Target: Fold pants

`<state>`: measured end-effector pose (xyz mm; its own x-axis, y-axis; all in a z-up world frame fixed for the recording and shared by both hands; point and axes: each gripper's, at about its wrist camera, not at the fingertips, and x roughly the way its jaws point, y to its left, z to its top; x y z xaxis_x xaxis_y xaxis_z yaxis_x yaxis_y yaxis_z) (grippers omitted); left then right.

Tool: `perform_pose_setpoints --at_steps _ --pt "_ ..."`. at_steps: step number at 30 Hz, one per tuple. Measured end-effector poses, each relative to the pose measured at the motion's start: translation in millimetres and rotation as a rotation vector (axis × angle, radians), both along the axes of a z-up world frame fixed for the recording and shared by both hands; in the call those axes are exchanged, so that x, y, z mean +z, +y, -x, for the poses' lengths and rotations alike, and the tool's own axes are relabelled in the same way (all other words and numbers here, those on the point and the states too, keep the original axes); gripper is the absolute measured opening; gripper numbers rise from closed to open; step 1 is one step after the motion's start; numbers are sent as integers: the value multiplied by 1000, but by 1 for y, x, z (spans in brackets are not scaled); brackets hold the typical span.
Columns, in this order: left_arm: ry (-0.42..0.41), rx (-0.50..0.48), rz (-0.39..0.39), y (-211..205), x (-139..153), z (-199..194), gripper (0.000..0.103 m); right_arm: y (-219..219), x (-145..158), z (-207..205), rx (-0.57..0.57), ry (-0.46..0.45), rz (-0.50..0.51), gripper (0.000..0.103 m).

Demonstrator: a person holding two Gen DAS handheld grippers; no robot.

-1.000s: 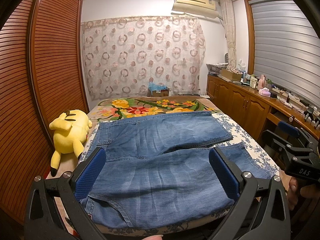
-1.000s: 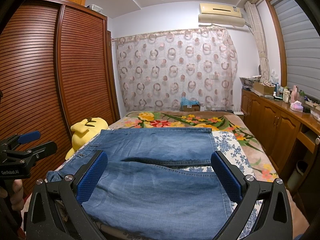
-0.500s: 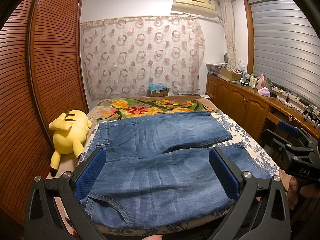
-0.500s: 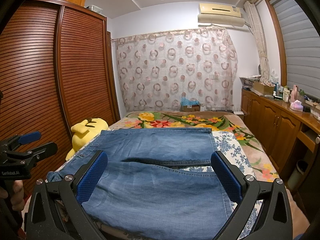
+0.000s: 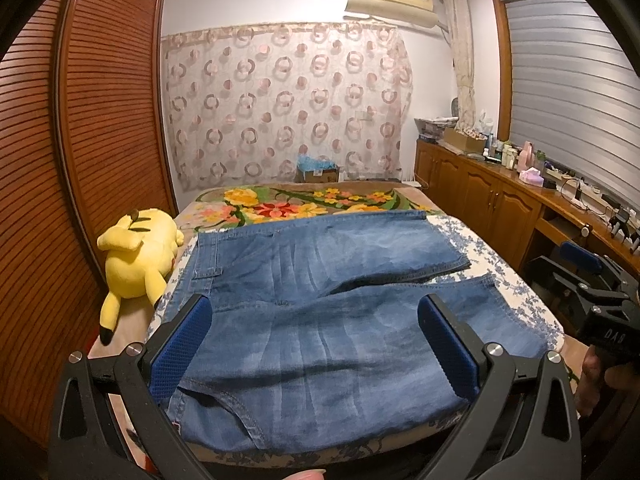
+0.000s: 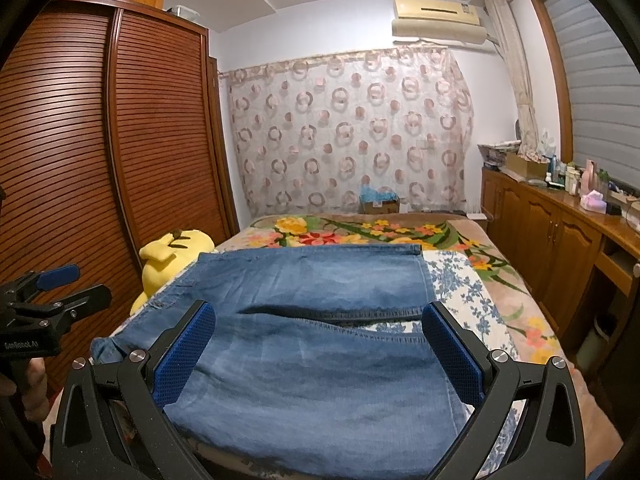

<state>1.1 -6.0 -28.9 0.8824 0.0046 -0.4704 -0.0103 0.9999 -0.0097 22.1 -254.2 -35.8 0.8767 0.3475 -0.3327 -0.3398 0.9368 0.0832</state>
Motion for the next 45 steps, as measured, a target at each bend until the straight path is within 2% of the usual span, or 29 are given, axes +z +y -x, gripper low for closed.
perform_pose_setpoints --at_steps 15,22,29,35,40,45 --pt "102 20 11 25 -31 -21 103 -5 -2 -19 -26 73 29 103" --pt "140 24 10 38 -47 -27 103 1 2 -22 -27 102 75 103" --pt "166 37 27 63 -59 -28 103 -2 3 -21 -26 126 118 102" --pt "187 74 37 91 -74 -26 101 -11 0 -24 -46 182 139 101" --pt "201 134 55 118 -84 -23 85 -18 -4 -23 -60 245 142 101" --pt "226 180 78 146 -97 -19 75 -18 1 -21 -59 304 160 98"
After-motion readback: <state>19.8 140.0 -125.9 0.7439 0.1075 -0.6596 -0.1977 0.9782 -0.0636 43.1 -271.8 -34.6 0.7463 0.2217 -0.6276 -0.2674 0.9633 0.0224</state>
